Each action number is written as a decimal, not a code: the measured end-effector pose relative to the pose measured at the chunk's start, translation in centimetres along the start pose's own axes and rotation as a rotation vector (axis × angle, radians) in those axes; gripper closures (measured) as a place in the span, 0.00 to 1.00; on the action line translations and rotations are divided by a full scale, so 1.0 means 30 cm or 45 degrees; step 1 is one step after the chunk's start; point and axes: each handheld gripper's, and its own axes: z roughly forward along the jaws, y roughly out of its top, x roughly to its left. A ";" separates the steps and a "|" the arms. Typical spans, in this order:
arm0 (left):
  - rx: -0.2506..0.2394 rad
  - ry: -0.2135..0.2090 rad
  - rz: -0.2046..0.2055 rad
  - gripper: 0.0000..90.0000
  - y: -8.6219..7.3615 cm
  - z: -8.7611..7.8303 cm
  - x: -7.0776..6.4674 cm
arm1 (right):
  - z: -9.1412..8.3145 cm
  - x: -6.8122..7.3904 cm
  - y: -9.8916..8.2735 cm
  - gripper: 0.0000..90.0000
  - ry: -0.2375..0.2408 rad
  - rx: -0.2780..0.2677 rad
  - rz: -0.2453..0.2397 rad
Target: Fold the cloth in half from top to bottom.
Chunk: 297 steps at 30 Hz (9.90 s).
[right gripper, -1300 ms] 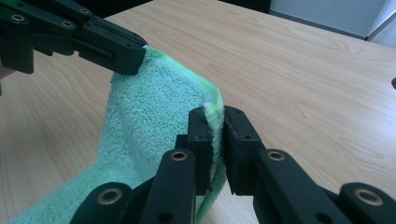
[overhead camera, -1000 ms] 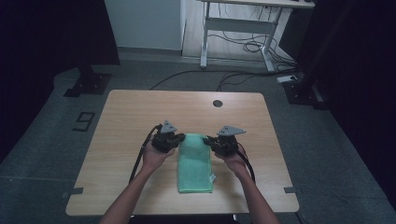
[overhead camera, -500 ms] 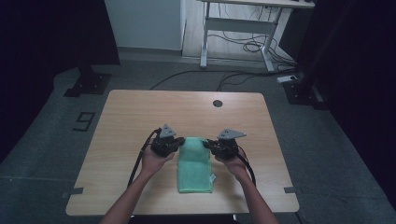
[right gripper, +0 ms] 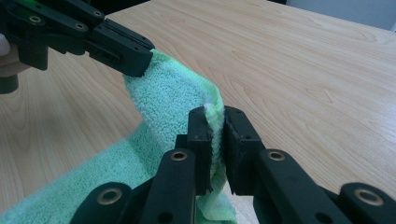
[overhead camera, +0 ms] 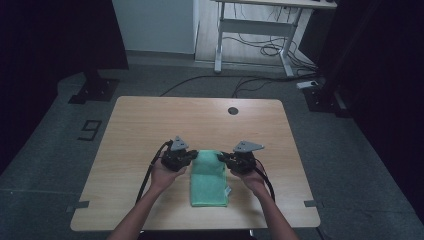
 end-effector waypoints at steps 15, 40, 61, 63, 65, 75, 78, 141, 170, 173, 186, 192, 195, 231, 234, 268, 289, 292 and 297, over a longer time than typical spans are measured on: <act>-0.002 -0.011 0.016 0.96 -0.023 -0.014 -0.031 | -0.014 0.007 -0.023 0.90 0.014 0.001 0.014; -0.033 -0.076 0.041 0.96 -0.118 -0.102 -0.116 | -0.092 0.105 -0.083 0.89 0.104 -0.046 -0.037; 0.025 -0.127 0.056 0.95 -0.220 -0.097 -0.180 | -0.110 0.145 -0.199 0.89 0.171 0.009 -0.020; 0.028 -0.129 0.054 0.95 -0.222 -0.096 -0.181 | -0.109 0.147 -0.209 0.89 0.176 0.013 -0.015; 0.028 -0.128 0.050 0.95 -0.222 -0.100 -0.184 | -0.110 0.150 -0.217 0.89 0.181 0.017 -0.008; 0.073 -0.148 0.046 0.94 -0.248 -0.112 -0.201 | -0.119 0.172 -0.242 0.86 0.227 0.030 0.002; 0.098 -0.143 0.043 0.92 -0.268 -0.103 -0.205 | -0.116 0.174 -0.253 0.82 0.233 0.058 -0.001; 0.137 -0.057 -0.004 0.65 -0.162 0.035 -0.122 | 0.003 0.150 -0.122 0.65 -0.018 0.163 -0.007; 0.197 -0.078 -0.017 0.67 -0.151 0.127 -0.080 | 0.078 0.108 -0.146 0.68 -0.127 0.241 0.042; 0.207 -0.080 -0.010 0.67 -0.149 0.125 -0.082 | 0.078 0.105 -0.145 0.68 -0.124 0.243 0.040; 0.203 -0.087 -0.026 0.66 -0.152 0.123 -0.079 | 0.011 0.212 -0.134 0.64 -0.042 0.156 0.057; 0.197 -0.098 -0.052 0.66 -0.152 0.123 -0.074 | 0.045 0.307 -0.127 0.62 0.038 0.170 -0.003; 0.198 -0.101 -0.049 0.66 -0.152 0.122 -0.071 | 0.067 0.358 -0.137 0.62 0.056 0.202 -0.068; 0.222 -0.134 0.009 0.65 -0.226 0.032 -0.140 | -0.088 0.299 -0.266 0.64 -0.071 0.219 -0.032; 0.217 -0.124 -0.002 0.65 -0.213 0.050 -0.123 | -0.076 0.289 -0.257 0.64 -0.083 0.227 -0.028; 0.031 0.019 -0.075 0.51 -0.056 0.016 -0.010 | -0.028 0.127 -0.148 0.47 -0.140 0.032 0.106; -0.034 0.029 -0.053 0.43 -0.252 -0.158 -0.108 | -0.186 0.170 -0.246 0.46 -0.183 0.000 0.108; -0.037 0.028 -0.062 0.43 -0.282 -0.175 -0.117 | -0.223 0.166 -0.260 0.46 -0.190 -0.016 0.147; -0.013 0.029 -0.063 0.42 -0.330 -0.206 -0.123 | -0.271 0.173 -0.283 0.46 -0.209 -0.010 0.149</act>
